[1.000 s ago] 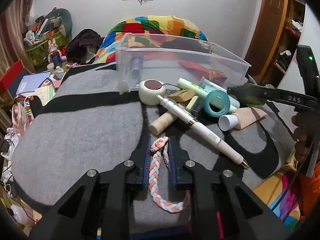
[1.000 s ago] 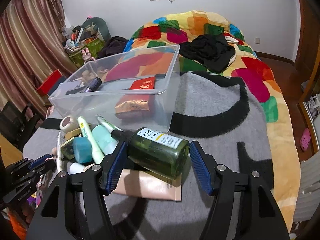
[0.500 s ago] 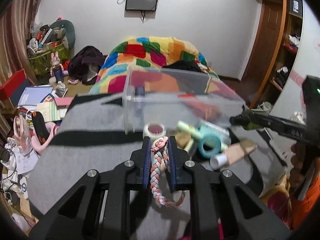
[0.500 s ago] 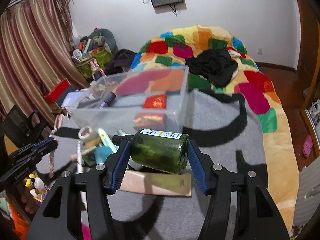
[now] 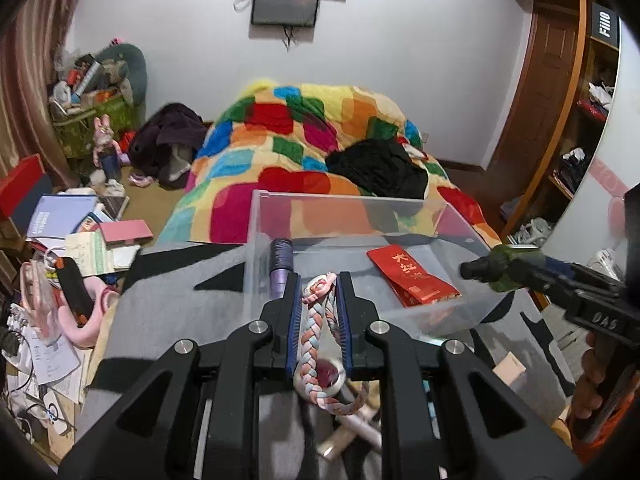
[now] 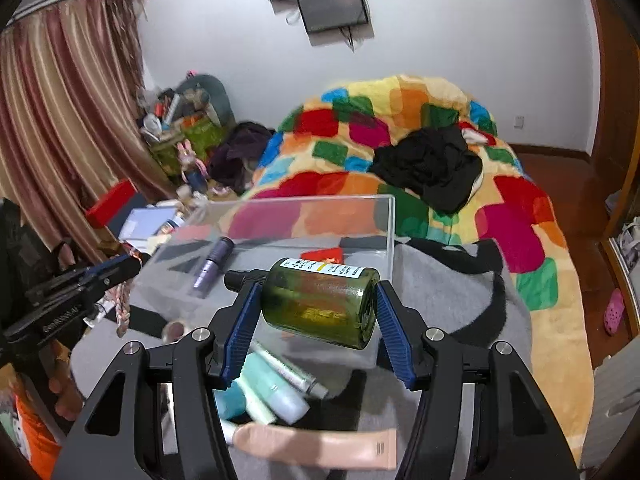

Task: Organize objects
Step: 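Drop green glass bottle in box with right tool while left drops bracelet in, then drop beige foundation tube in box with right tool while left drops pen in, then drop teal tape roll in box with right tool while left drops lipstick in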

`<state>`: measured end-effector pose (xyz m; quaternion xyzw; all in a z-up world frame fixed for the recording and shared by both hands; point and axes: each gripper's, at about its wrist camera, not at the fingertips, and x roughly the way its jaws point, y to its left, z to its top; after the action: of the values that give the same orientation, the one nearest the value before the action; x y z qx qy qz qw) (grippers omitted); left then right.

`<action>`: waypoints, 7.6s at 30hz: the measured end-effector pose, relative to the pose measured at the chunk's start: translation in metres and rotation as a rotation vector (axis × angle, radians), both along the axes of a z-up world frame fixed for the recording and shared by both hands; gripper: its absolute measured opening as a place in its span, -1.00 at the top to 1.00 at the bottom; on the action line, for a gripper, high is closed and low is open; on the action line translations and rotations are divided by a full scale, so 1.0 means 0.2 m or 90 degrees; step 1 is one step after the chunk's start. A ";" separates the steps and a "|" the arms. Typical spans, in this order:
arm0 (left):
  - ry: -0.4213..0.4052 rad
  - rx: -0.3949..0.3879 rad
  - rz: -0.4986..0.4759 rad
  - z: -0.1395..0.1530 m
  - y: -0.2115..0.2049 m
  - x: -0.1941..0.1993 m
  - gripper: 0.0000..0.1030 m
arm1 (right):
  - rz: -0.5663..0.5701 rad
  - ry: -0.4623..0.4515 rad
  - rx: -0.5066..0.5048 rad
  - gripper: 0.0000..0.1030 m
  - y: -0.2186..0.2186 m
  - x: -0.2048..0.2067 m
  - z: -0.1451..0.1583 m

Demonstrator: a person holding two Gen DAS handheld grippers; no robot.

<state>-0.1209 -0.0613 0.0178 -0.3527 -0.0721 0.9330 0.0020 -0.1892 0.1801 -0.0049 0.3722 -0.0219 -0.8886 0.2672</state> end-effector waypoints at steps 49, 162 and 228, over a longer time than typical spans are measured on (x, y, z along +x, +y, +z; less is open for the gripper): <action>-0.084 -0.051 -0.027 -0.30 0.37 0.36 -0.69 | 0.212 0.008 0.140 -0.96 -0.02 0.33 -0.29; -0.006 0.009 -0.035 -0.04 0.07 0.03 0.79 | 0.138 -0.069 0.105 0.24 -0.35 -0.24 -0.03; -0.100 -0.018 -0.062 -0.41 0.15 0.41 0.56 | 0.154 -0.092 0.011 0.68 -0.05 0.35 -0.28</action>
<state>-0.0395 -0.0314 -0.0641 -0.4276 -0.0420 0.9022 0.0366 -0.1182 0.1697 -0.0615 0.4377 0.0114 -0.8209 0.3667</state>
